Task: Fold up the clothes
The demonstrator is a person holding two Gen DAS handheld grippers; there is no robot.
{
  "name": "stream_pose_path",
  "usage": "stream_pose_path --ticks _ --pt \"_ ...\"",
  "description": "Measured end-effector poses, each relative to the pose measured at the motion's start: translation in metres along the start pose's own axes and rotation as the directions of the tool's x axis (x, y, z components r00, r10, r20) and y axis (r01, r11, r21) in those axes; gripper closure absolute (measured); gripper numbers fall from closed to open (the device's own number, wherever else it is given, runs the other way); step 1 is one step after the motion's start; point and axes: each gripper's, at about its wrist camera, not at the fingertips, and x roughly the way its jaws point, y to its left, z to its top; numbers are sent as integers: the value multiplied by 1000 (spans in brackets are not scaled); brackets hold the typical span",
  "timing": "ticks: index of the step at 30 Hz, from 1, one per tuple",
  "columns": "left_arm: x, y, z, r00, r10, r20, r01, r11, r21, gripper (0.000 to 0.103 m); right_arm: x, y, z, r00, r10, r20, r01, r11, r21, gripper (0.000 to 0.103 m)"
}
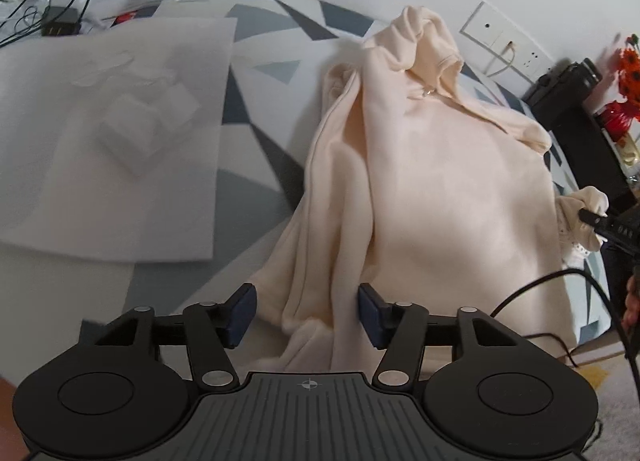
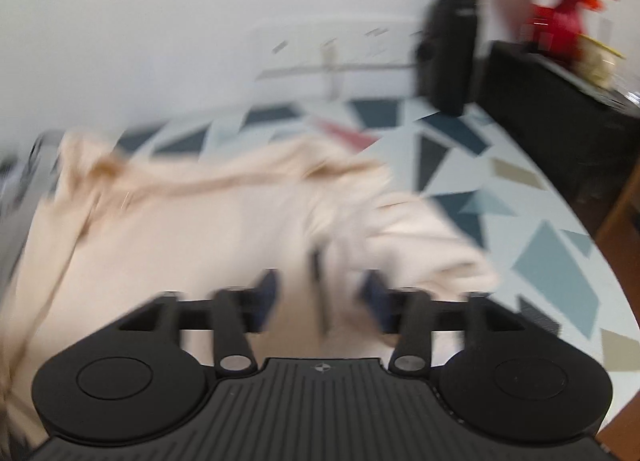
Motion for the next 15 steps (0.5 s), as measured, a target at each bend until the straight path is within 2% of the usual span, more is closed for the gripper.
stream_pose_path --ticks 3,4,9,11,12,13,15 --pt "1 4 -9 999 -7 -43 6 999 -36 45 10 21 -18 994 53 -91 -60 995 -81 41" --pt "2 6 -13 998 -10 -61 7 999 -51 41 14 26 -24 992 53 -119 -64 994 -93 41" --pt "-1 5 -31 994 -33 -106 27 998 -55 42 20 30 -39 980 44 -195 -69 990 -123 39" --pt "-2 2 -35 994 -9 -108 6 1000 -25 57 23 30 -40 976 43 -215 -72 989 -129 39" --pt "-4 3 -35 994 -12 -108 9 999 -32 84 25 30 -41 974 42 -225 -73 989 -132 39" --pt "-7 4 -35 994 -26 -109 20 998 -51 88 27 30 -41 972 40 -233 -74 988 -137 39" --pt "-18 7 -32 996 -38 -82 31 996 -87 89 30 33 -40 970 34 -240 -73 985 -154 38"
